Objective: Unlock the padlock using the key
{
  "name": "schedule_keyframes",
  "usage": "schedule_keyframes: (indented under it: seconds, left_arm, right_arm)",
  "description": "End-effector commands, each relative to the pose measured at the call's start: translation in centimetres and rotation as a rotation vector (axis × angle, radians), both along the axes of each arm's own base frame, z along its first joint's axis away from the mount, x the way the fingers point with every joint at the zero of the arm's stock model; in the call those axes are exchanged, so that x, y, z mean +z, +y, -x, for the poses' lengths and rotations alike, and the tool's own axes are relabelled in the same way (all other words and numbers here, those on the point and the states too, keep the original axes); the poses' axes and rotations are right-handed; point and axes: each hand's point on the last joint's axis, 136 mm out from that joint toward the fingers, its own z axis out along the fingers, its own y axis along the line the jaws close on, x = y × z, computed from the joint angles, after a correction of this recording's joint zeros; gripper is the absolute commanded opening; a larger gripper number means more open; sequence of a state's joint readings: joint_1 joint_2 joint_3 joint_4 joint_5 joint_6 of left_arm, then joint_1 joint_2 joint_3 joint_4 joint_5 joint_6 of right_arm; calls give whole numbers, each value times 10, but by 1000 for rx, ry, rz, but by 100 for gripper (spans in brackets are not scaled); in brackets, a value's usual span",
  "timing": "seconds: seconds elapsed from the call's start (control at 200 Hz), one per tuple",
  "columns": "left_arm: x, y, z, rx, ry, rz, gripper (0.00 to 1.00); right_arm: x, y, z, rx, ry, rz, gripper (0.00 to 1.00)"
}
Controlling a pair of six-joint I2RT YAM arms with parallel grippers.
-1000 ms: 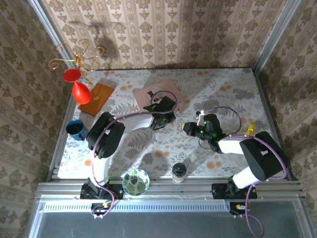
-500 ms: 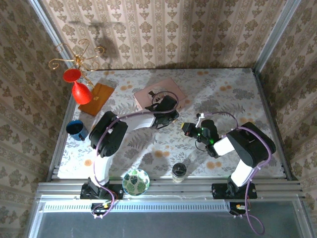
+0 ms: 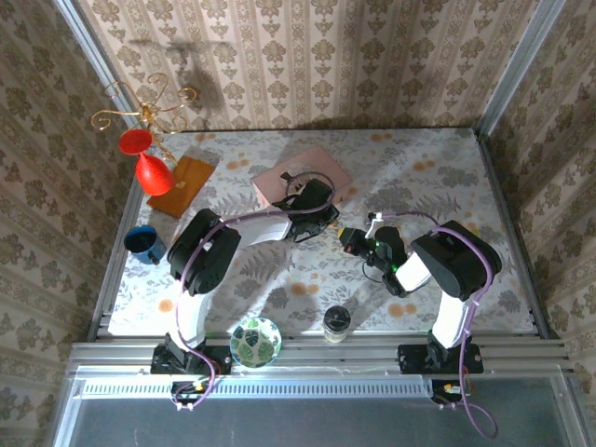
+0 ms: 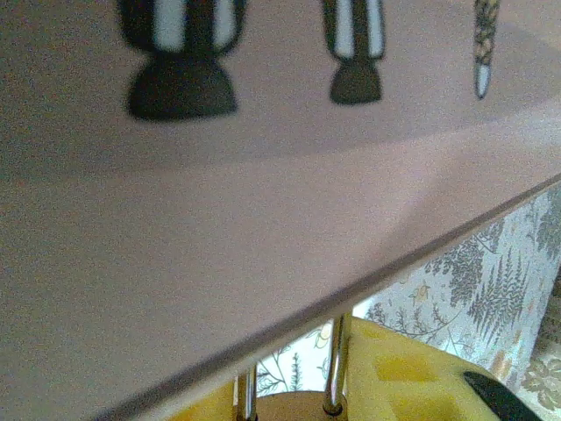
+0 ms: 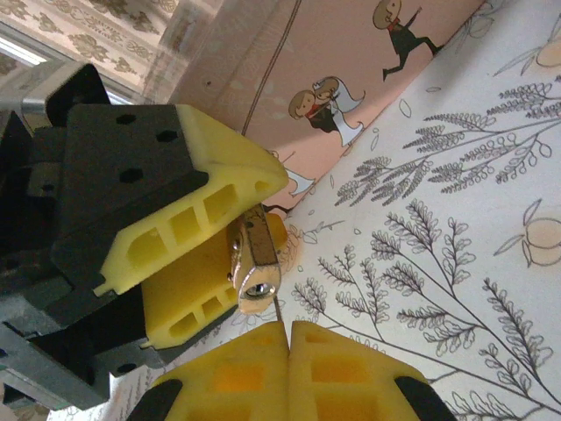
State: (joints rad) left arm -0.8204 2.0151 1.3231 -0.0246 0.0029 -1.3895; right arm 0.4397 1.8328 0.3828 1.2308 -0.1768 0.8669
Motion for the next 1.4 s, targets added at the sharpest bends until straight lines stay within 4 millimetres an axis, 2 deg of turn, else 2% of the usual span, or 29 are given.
schedule_keyframes:
  seconds: [0.0,0.285,0.596,1.397]
  left_arm:
    - [-1,-4,1,26,30,63,0]
    - [2,-2,-3,43,19,83,0]
    - [4,1,-3,47,10,84,0]
    - [6,0,-1,43,11,109,0]
  right_arm:
    - [17,2,-10,-25,-68,-20,0]
    - [15,-7,-2,-51,-61,-6,0]
    - [23,-10,2,-56,-82,0,0]
    - [25,-6,-15,-79,-94,-12,0]
